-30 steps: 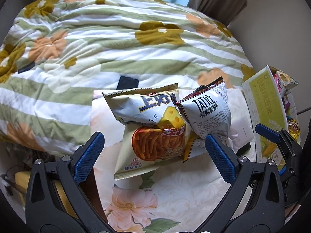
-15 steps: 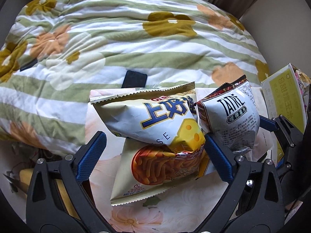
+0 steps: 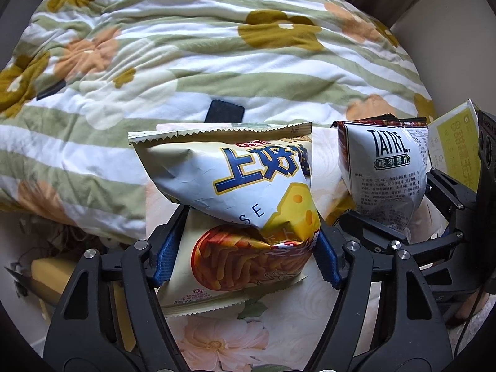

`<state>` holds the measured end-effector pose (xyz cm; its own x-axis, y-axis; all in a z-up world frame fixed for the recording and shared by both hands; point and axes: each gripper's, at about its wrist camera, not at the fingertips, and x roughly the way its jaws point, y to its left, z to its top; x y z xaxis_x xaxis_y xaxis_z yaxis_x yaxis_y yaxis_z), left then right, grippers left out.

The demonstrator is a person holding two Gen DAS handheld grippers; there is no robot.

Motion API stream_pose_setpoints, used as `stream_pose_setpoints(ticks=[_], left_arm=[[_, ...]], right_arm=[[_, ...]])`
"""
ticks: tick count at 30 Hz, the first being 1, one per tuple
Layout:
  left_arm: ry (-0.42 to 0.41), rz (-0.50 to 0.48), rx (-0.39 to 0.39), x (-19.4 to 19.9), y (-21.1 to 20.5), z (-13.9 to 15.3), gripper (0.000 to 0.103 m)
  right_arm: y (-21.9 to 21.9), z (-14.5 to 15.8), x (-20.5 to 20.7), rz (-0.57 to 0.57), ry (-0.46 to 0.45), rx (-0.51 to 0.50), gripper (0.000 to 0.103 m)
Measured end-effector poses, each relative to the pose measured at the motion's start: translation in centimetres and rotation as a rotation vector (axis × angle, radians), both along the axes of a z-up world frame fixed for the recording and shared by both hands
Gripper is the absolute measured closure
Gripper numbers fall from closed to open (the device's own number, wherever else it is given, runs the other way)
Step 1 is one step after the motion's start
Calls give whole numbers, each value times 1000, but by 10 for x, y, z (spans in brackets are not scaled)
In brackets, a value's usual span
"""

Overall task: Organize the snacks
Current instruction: 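Grasp the cheese-stick bag with the left tool while the right tool grasps the TATRE chip bag, then carry both bags over the yellow-green box and open both tools to drop them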

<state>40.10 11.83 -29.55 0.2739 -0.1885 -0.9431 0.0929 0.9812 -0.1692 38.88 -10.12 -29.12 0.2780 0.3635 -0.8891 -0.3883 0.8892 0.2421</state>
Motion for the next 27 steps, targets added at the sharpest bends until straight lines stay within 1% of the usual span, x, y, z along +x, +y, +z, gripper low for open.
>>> stream_pose_setpoints(ticks=[1,4,6,10,12,14,20,27], left_arm=[[1,9,-3,-1,3,0,33],[3,30,-16,-2,10,-1,33],[1,39,-10,-3,12,0,33],[2,54,-16,-5,18,0,34],[2,58,-20,-6,20,0,36],[2,55,-23,-7,21,2,40],[-22,32,-33,-13,22,15,42],[-77,7,-57,-26,23,49,44]], right_arm=[[1,-1,1,2,7,7,27],[6,-3,3,8,12,16,30],[8,-3,4,7,12,25,32],[12,-1,4,8,9,24,39],[13,0,2,3,7,19,41],[13,2,1,-10,9,17,42],[10,14,-4,-61,-2,21,43],[8,41,-17,-107,-38,21,43]])
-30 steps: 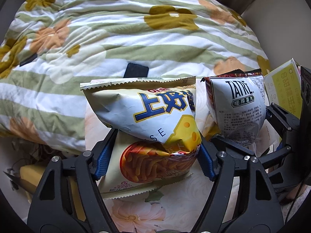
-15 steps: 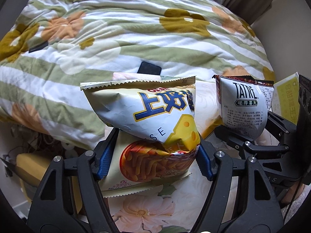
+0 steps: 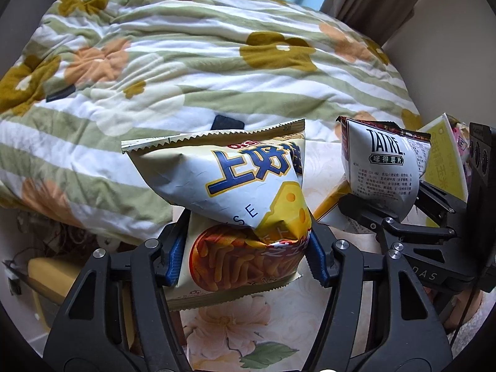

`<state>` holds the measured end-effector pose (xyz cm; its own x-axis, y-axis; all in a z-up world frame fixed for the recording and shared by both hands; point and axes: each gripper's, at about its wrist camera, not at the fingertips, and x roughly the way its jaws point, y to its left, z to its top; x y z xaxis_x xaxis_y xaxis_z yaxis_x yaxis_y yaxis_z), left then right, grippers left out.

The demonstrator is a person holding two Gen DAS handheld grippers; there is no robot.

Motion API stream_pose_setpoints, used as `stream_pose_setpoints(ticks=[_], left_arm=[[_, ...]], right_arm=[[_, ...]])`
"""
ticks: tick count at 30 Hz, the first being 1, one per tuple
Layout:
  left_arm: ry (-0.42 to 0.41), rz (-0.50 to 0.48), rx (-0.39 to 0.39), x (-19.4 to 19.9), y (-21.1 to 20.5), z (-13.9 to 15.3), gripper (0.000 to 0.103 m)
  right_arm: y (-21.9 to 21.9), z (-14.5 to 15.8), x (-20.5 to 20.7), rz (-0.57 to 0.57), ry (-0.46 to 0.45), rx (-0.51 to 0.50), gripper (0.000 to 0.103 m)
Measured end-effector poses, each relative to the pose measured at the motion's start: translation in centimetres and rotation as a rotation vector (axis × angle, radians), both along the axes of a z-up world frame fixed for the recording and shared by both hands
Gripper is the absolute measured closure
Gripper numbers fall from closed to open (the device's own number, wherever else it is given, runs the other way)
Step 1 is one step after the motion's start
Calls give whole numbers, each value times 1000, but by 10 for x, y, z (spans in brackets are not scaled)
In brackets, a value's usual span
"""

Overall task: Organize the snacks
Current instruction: 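Carry both bags over the yellow-green box and open both tools to drop them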

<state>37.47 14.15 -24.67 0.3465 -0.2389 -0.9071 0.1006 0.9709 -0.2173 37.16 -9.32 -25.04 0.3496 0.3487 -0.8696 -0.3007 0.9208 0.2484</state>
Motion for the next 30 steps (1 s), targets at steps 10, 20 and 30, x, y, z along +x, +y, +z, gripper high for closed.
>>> stream_pose_setpoints(ticks=[10,20,30], left_arm=[[-102,-66,-64,-26,-15,70,44],[-222,-192,-96,-55,-100,149,44],[-245,-238,-149,-99,-252,172,44]], right_arm=[[-30,69,-39,-121,-89,-13,43],[-104,142,-108,-228,-193,45,43],[-241,176,-164,-272,-257,-22,43]])
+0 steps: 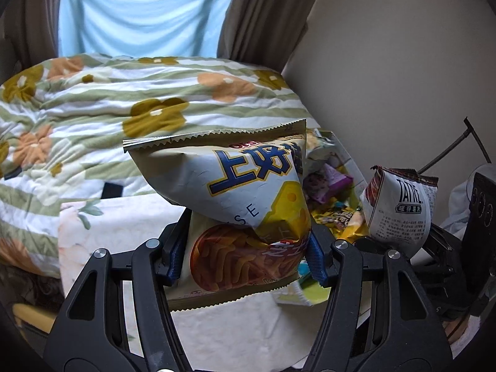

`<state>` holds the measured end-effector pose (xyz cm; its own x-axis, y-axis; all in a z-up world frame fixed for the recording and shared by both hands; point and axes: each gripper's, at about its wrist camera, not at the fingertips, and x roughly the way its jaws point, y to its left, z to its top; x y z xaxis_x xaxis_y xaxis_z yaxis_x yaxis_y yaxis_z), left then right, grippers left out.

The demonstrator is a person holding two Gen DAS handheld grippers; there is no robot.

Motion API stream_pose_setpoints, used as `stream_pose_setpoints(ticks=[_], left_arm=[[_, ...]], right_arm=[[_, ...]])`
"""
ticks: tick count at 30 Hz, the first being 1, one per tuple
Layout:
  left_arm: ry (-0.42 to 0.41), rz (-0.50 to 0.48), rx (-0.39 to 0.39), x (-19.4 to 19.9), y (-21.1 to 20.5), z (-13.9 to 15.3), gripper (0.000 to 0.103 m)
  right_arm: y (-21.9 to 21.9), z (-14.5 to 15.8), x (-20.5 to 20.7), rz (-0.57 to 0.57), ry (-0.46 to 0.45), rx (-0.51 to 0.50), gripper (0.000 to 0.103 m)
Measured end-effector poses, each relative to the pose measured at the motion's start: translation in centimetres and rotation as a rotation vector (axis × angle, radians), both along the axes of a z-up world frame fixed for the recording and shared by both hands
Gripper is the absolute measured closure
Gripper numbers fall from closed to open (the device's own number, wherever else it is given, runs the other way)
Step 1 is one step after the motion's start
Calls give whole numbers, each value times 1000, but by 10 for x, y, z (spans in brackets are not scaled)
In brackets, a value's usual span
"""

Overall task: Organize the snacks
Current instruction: 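Carry both bags over the yellow-green box and open both tools to drop them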

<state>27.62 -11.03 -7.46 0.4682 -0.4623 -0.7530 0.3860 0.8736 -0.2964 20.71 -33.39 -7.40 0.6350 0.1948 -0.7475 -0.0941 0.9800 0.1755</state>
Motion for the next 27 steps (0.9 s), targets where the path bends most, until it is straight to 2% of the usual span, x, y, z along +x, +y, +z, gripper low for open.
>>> stream_pose_setpoints(ticks=[2,5,8,13,14,15,16,17,27], left_arm=[[13,-5,3,-2,-35,-6,44],[32,-8,3,-1,-82,-17,44],[40,-23,55,5,-123,-32,44],[92,-18,84,14,-159,-53,43],[97,-12,95,15,-164,-55,36],[102,-2,106,17,-165,-58,15],[98,13,117,17,-166,-58,3],[82,28,116,14,-165,-56,0],[91,71,104,-6,-126,-46,0]], right_arm=[[-25,-1,-9,1,-7,-30,43],[-62,-6,-17,5,0,-8,43],[-89,-13,-17,13,17,6,43],[-118,-27,-14,24,50,51,43],[-123,-29,-12,28,55,61,43],[-126,-32,-12,31,59,68,43],[-129,-33,-12,33,61,74,43],[-132,-34,-12,34,63,81,43],[-144,-29,-3,22,58,123,43]])
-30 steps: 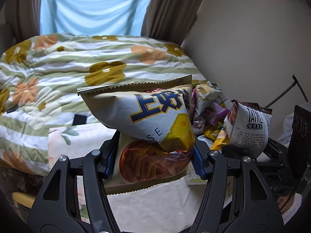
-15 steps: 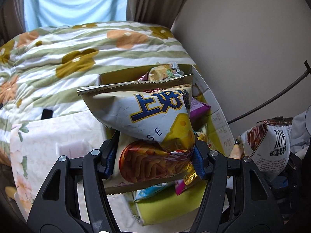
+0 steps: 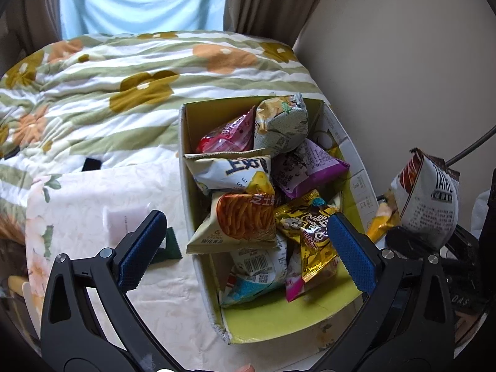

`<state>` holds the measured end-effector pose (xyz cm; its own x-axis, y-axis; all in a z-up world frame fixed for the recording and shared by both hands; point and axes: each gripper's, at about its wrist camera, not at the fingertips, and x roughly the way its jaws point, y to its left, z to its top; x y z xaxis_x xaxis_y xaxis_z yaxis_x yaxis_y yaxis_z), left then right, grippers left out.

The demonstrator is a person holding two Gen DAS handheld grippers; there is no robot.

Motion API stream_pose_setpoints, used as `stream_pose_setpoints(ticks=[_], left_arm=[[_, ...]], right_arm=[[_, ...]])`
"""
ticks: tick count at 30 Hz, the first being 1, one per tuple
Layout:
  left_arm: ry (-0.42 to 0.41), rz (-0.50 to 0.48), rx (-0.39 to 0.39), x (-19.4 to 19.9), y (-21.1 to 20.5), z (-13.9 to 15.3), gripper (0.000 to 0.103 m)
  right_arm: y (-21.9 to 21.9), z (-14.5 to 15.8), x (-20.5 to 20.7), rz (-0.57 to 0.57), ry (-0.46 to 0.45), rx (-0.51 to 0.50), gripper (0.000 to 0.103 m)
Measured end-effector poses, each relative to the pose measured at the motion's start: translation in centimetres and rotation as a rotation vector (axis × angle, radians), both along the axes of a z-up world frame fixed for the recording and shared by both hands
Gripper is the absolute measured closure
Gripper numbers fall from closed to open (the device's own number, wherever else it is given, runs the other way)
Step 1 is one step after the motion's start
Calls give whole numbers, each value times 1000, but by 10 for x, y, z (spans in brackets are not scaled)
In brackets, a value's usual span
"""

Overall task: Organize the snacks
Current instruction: 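Carry both bags over the yellow-green box and open both tools to drop them, then withdraw both tools from the box toward the white packet and green bar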

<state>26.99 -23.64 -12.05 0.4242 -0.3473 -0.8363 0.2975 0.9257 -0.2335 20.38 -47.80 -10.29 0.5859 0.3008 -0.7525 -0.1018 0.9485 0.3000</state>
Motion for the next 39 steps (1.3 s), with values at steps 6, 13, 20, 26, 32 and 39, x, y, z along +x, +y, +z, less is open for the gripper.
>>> stream_pose_setpoints(ticks=[6,13,20,26,32,39], left_arm=[[-5,4,9,-9,10,3,1],[-22,11,42,-5,19,5,1],[-10,8,64,5,24,-4,1],[-5,13,83,3,33,-10,1],[-14,12,76,-7,41,-4,1],[-45,11,61,-27,43,12,0]], right_arm=[[6,8,20,8,12,-11,41],[16,2,69,41,78,-36,41],[25,-20,98,47,141,-67,27],[21,-21,79,-33,64,-76,0],[21,-15,57,-41,29,-68,0],[24,5,31,-51,21,-79,0]])
